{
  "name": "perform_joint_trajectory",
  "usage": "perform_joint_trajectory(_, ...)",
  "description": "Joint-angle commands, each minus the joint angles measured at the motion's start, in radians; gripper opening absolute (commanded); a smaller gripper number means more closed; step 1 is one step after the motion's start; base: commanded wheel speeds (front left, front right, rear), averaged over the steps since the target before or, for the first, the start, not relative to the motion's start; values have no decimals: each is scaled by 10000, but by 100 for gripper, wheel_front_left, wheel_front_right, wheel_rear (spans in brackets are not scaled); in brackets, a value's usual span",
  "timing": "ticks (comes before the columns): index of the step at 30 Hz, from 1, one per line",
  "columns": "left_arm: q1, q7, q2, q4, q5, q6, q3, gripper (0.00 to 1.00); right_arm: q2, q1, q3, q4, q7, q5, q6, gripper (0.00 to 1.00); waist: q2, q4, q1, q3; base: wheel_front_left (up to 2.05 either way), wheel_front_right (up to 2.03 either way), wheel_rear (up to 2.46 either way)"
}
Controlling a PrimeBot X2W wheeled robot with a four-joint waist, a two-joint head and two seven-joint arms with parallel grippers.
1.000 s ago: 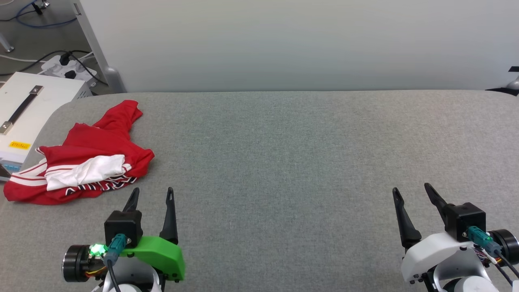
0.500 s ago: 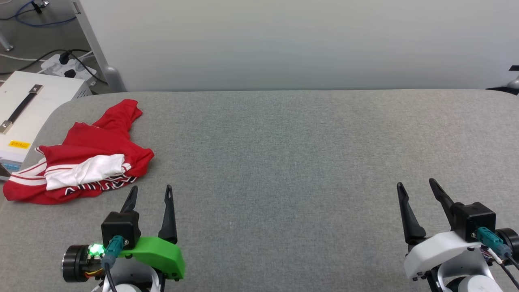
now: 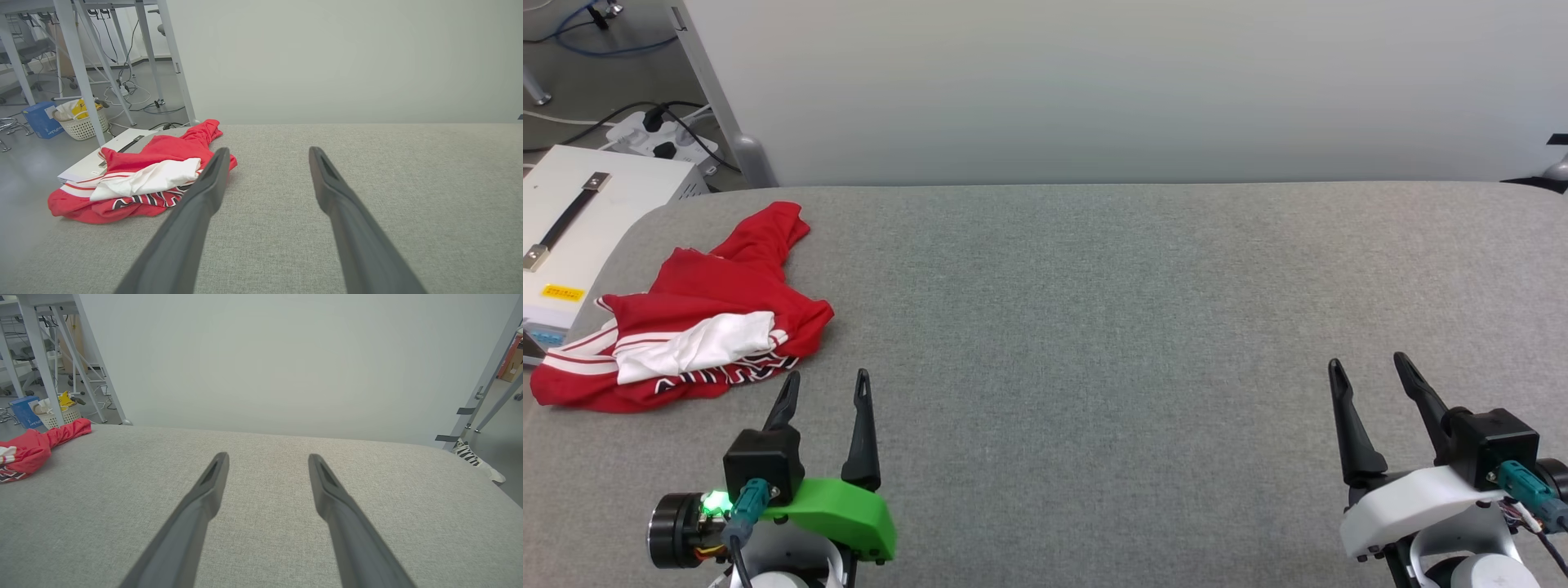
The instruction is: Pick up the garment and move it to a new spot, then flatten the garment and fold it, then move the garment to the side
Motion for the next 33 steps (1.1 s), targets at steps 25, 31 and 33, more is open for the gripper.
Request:
perform_joint_trajectory(25,-6,-615,-27,169,-484,36,-125,100,-9,363,-58,-436,-617,372,-4,100,0,35,0,-29,0,0,0)
perform_joint_trajectory(31,-18,-738,-30,200,-581,50,-166,100,-9,395,-58,-495,-739,435,-4,100,0,48,0,0,0,0,0)
perform_joint_trajectory(33,-20,-780,-30,216,-615,49,-174,100,-9,409,-57,-513,-780,451,-4,100,0,52,0,7,0,0,0)
